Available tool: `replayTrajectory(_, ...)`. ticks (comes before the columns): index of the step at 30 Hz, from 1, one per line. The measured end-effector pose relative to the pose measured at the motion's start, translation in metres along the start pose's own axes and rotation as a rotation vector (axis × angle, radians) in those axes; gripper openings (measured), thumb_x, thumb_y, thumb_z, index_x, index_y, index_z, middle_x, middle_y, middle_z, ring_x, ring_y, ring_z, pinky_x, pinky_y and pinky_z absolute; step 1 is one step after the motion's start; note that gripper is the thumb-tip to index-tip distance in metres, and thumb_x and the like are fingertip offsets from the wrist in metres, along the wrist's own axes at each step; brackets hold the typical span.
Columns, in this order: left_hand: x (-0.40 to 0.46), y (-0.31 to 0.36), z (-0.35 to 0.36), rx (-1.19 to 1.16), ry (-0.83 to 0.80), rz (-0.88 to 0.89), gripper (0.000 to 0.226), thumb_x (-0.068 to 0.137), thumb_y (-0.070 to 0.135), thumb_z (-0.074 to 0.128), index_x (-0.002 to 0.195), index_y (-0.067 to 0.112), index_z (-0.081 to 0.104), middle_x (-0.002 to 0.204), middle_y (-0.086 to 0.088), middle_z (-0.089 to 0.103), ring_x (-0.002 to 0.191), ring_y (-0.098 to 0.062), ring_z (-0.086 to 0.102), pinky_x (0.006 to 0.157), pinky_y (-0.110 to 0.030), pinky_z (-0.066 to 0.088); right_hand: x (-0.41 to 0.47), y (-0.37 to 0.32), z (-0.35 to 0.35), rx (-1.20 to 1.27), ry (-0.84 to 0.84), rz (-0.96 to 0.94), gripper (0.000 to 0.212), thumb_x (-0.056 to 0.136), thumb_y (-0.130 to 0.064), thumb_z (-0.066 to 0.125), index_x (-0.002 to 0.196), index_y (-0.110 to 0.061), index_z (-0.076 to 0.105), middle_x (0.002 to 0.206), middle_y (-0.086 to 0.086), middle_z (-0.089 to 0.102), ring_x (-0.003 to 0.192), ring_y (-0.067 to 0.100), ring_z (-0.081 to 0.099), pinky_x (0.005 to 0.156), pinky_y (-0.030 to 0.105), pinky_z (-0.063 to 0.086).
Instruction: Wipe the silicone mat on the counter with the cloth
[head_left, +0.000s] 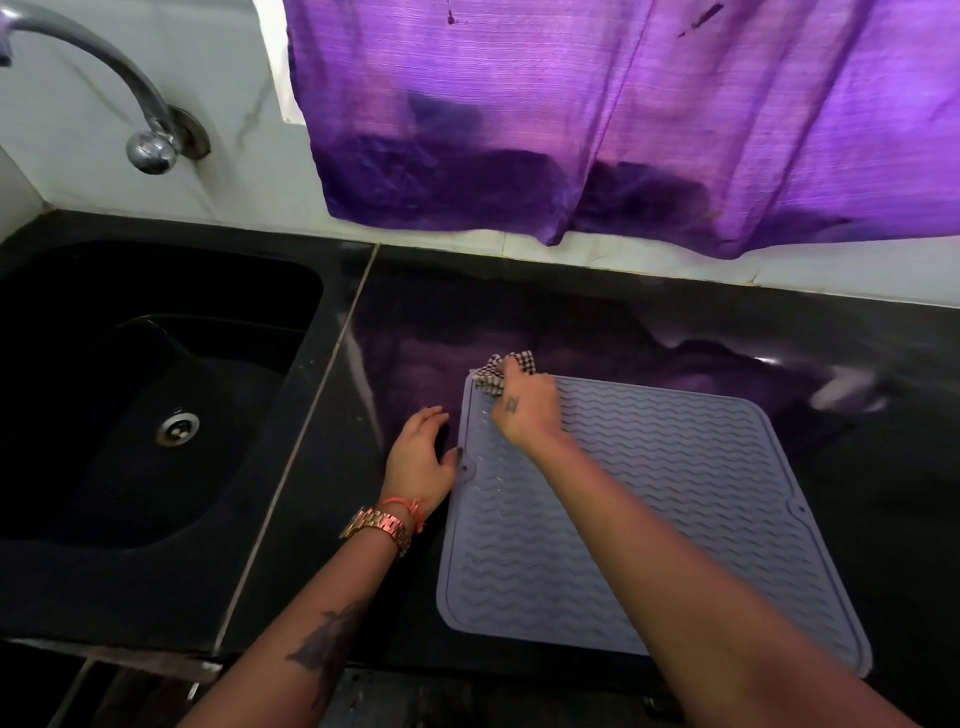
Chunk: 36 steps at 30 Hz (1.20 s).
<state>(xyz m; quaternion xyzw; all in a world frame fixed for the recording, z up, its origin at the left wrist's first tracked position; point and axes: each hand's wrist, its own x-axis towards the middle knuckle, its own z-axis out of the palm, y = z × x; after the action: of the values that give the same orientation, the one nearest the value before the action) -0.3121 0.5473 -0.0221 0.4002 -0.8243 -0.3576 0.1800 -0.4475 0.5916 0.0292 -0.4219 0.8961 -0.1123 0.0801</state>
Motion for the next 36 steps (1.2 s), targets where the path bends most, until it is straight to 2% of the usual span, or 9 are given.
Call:
replayTrajectory(8, 0.0, -0.003, -0.005, 0.021, -0.011, 0.011, 0.047, 0.082, 0.014, 0.065, 0.126, 0.007, 0.053, 0.134, -0.006, 0.05, 0.125, -0.018, 0.046, 0.101, -0.015, 0.026, 0.0, -0.018, 0.001, 0.226, -0.185, -0.057, 0.042, 0.084, -0.014, 0.055, 0.126, -0.018, 0.052, 0.112, 0.018, 0.065, 0.107, 0.034, 0.059, 0.085, 0.033, 0.047)
replayTrajectory(12, 0.001, -0.004, -0.007, 0.01, -0.018, 0.014, 0.046, 0.081, 0.015, 0.066, 0.125, 0.007, 0.054, 0.135, -0.008, 0.05, 0.13, -0.018, 0.042, 0.103, -0.014, 0.022, 0.013, 0.009, -0.026, 0.955, -0.233, 0.237, 0.015, 0.078, -0.004, 0.061, 0.091, -0.011, 0.066, 0.096, 0.015, 0.068, 0.094, 0.028, 0.064, 0.076, 0.033, 0.05)
replayTrajectory(14, 0.002, -0.005, -0.007, 0.009, -0.014, 0.013, 0.046, 0.081, 0.015, 0.066, 0.125, 0.007, 0.054, 0.135, -0.007, 0.05, 0.131, -0.017, 0.041, 0.103, -0.013, 0.021, 0.023, 0.023, -0.026, 1.186, -0.143, 0.374, 0.017, 0.081, -0.005, 0.059, 0.095, -0.012, 0.064, 0.099, 0.012, 0.068, 0.096, 0.028, 0.063, 0.079, 0.036, 0.052)
replayTrajectory(16, 0.002, -0.006, -0.006, 0.008, -0.011, 0.012, 0.046, 0.081, 0.015, 0.066, 0.125, 0.007, 0.054, 0.136, -0.007, 0.05, 0.132, -0.017, 0.04, 0.103, -0.012, 0.02, 0.028, 0.026, -0.014, 1.072, -0.097, 0.387, 0.028, 0.085, -0.01, 0.057, 0.111, -0.016, 0.06, 0.111, 0.01, 0.066, 0.103, 0.026, 0.061, 0.09, 0.04, 0.052)
replayTrajectory(18, 0.003, -0.007, -0.005, 0.007, -0.012, 0.013, 0.046, 0.081, 0.016, 0.067, 0.125, 0.008, 0.054, 0.136, -0.007, 0.05, 0.132, -0.017, 0.04, 0.104, -0.013, 0.02, 0.025, 0.021, 0.003, 0.794, -0.108, 0.327, 0.04, 0.086, -0.015, 0.058, 0.126, -0.017, 0.054, 0.12, 0.009, 0.062, 0.109, 0.027, 0.058, 0.093, 0.037, 0.049)
replayTrajectory(22, 0.004, -0.008, -0.004, 0.011, -0.007, 0.006, 0.046, 0.08, 0.017, 0.067, 0.124, 0.008, 0.055, 0.135, -0.006, 0.05, 0.131, -0.016, 0.04, 0.107, -0.016, 0.023, 0.024, 0.006, 0.012, 0.449, -0.056, 0.185, 0.046, 0.086, -0.02, 0.058, 0.132, -0.017, 0.052, 0.124, 0.012, 0.061, 0.113, 0.029, 0.057, 0.095, 0.033, 0.047)
replayTrajectory(25, 0.004, -0.009, -0.004, 0.013, -0.011, 0.004, 0.045, 0.08, 0.017, 0.067, 0.123, 0.009, 0.055, 0.135, -0.006, 0.051, 0.131, -0.015, 0.04, 0.104, -0.013, 0.02, 0.02, 0.0, 0.001, 0.381, -0.11, 0.114, 0.044, 0.086, -0.014, 0.054, 0.131, -0.019, 0.055, 0.119, 0.013, 0.065, 0.107, 0.029, 0.061, 0.087, 0.03, 0.049)
replayTrajectory(29, 0.003, -0.01, -0.004, 0.007, -0.004, 0.011, 0.045, 0.08, 0.016, 0.068, 0.122, 0.007, 0.056, 0.134, -0.007, 0.052, 0.131, -0.017, 0.041, 0.102, -0.011, 0.019, 0.01, -0.008, -0.004, 0.281, -0.15, 0.018, 0.042, 0.086, -0.016, 0.055, 0.128, -0.016, 0.057, 0.119, 0.016, 0.065, 0.11, 0.031, 0.06, 0.092, 0.032, 0.049)
replayTrajectory(36, 0.003, -0.006, -0.006, -0.012, 0.001, 0.014, 0.047, 0.079, 0.012, 0.068, 0.123, 0.006, 0.055, 0.133, -0.01, 0.052, 0.129, -0.02, 0.043, 0.106, -0.017, 0.025, -0.012, -0.016, -0.008, 0.174, -0.15, -0.053, 0.04, 0.087, -0.015, 0.057, 0.125, -0.007, 0.057, 0.119, 0.019, 0.063, 0.107, 0.031, 0.061, 0.089, 0.034, 0.05)
